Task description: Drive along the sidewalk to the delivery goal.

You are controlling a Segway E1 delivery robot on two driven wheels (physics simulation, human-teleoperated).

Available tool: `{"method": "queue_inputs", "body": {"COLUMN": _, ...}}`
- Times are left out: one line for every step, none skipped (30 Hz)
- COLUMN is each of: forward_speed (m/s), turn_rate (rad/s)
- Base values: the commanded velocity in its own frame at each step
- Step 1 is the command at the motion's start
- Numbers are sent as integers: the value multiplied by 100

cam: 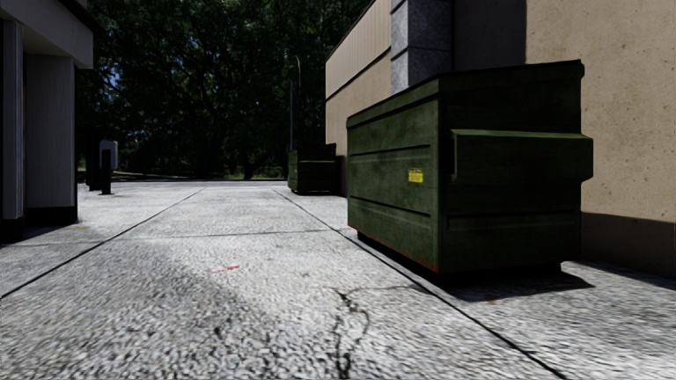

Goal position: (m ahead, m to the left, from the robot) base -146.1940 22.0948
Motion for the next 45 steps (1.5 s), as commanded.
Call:
{"method": "queue_inputs", "body": {"forward_speed": 200, "turn_rate": 0}}
{"method": "queue_inputs", "body": {"forward_speed": 200, "turn_rate": 0}}
{"method": "queue_inputs", "body": {"forward_speed": 200, "turn_rate": 16}}
{"method": "queue_inputs", "body": {"forward_speed": 200, "turn_rate": 60}}
{"method": "queue_inputs", "body": {"forward_speed": 200, "turn_rate": 111}}
{"method": "queue_inputs", "body": {"forward_speed": 200, "turn_rate": 120}}
{"method": "queue_inputs", "body": {"forward_speed": 200, "turn_rate": 120}}
{"method": "queue_inputs", "body": {"forward_speed": 200, "turn_rate": 120}}
{"method": "queue_inputs", "body": {"forward_speed": 200, "turn_rate": 45}}
{"method": "queue_inputs", "body": {"forward_speed": 200, "turn_rate": 16}}
{"method": "queue_inputs", "body": {"forward_speed": 200, "turn_rate": 3}}
{"method": "queue_inputs", "body": {"forward_speed": 200, "turn_rate": 0}}
{"method": "queue_inputs", "body": {"forward_speed": 200, "turn_rate": 0}}
{"method": "queue_inputs", "body": {"forward_speed": 200, "turn_rate": 0}}
{"method": "queue_inputs", "body": {"forward_speed": 200, "turn_rate": 0}}
{"method": "queue_inputs", "body": {"forward_speed": 200, "turn_rate": 41}}
{"method": "queue_inputs", "body": {"forward_speed": 200, "turn_rate": 87}}
{"method": "queue_inputs", "body": {"forward_speed": 200, "turn_rate": 120}}
{"method": "queue_inputs", "body": {"forward_speed": 200, "turn_rate": 120}}
{"method": "queue_inputs", "body": {"forward_speed": 200, "turn_rate": 120}}
{"method": "queue_inputs", "body": {"forward_speed": 200, "turn_rate": 120}}
{"method": "queue_inputs", "body": {"forward_speed": 200, "turn_rate": 120}}
{"method": "queue_inputs", "body": {"forward_speed": 200, "turn_rate": 120}}
{"method": "queue_inputs", "body": {"forward_speed": 200, "turn_rate": 120}}
{"method": "queue_inputs", "body": {"forward_speed": 200, "turn_rate": 120}}
{"method": "queue_inputs", "body": {"forward_speed": 200, "turn_rate": 120}}
{"method": "queue_inputs", "body": {"forward_speed": 200, "turn_rate": 118}}
{"method": "queue_inputs", "body": {"forward_speed": 200, "turn_rate": 0}}
{"method": "queue_inputs", "body": {"forward_speed": 200, "turn_rate": 0}}
{"method": "queue_inputs", "body": {"forward_speed": 200, "turn_rate": 0}}
{"method": "queue_inputs", "body": {"forward_speed": 200, "turn_rate": 0}}
{"method": "queue_inputs", "body": {"forward_speed": 200, "turn_rate": 0}}
{"method": "queue_inputs", "body": {"forward_speed": 200, "turn_rate": 0}}
{"method": "queue_inputs", "body": {"forward_speed": 200, "turn_rate": 0}}
{"method": "queue_inputs", "body": {"forward_speed": 200, "turn_rate": 0}}
{"method": "queue_inputs", "body": {"forward_speed": 200, "turn_rate": 0}}
{"method": "queue_inputs", "body": {"forward_speed": 200, "turn_rate": 0}}
{"method": "queue_inputs", "body": {"forward_speed": 200, "turn_rate": 0}}
{"method": "queue_inputs", "body": {"forward_speed": 200, "turn_rate": 0}}
{"method": "queue_inputs", "body": {"forward_speed": 200, "turn_rate": 0}}
{"method": "queue_inputs", "body": {"forward_speed": 200, "turn_rate": 0}}
{"method": "queue_inputs", "body": {"forward_speed": 200, "turn_rate": 0}}
{"method": "queue_inputs", "body": {"forward_speed": 200, "turn_rate": 0}}
{"method": "queue_inputs", "body": {"forward_speed": 200, "turn_rate": 0}}
{"method": "queue_inputs", "body": {"forward_speed": 200, "turn_rate": 0}}
